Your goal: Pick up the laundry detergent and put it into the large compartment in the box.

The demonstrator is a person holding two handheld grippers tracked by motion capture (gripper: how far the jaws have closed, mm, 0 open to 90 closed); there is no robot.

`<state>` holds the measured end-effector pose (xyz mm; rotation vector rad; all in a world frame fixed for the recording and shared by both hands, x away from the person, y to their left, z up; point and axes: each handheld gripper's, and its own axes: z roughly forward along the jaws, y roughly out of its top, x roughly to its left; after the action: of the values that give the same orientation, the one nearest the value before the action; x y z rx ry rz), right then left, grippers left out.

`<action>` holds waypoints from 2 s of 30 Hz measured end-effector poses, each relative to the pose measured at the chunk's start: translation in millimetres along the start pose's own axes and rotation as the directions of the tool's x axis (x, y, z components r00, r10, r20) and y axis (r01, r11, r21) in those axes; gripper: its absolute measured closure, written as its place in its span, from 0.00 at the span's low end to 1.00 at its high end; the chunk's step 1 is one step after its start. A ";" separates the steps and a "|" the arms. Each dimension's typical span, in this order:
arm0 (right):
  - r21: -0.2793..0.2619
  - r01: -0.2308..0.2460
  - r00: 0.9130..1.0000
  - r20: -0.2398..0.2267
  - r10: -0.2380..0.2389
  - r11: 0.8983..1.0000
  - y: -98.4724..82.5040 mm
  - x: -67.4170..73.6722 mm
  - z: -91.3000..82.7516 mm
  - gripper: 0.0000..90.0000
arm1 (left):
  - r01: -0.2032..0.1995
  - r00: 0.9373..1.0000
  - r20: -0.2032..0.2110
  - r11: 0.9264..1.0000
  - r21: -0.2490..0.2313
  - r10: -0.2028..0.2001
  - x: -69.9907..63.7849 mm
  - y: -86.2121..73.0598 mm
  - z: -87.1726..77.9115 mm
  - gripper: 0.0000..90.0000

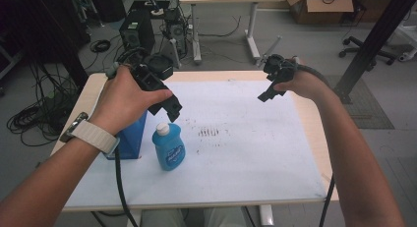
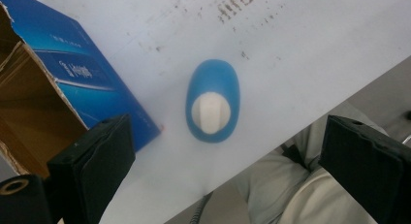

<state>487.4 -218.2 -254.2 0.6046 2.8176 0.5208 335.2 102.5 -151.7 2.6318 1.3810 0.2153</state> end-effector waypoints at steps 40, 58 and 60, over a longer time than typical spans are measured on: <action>-0.002 0.007 1.000 -0.006 -0.007 1.000 2.0 1.1 3.4 0.09 | -0.061 0.996 0.075 0.995 0.082 0.055 6.5 0.9 86.4 0.07; -0.001 0.006 1.000 -0.014 -0.006 1.000 2.7 2.7 7.0 0.09 | -0.044 0.996 0.087 0.993 0.106 0.035 9.4 -3.1 115.9 0.07; 0.001 0.007 1.000 -0.015 -0.007 1.000 2.6 2.7 7.1 0.09 | -0.047 0.996 0.087 0.993 0.111 0.037 9.7 -3.1 116.8 0.07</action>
<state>487.9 -212.8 -260.1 0.5931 2.8329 0.5252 361.7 103.3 -265.9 2.7277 1.3495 0.0305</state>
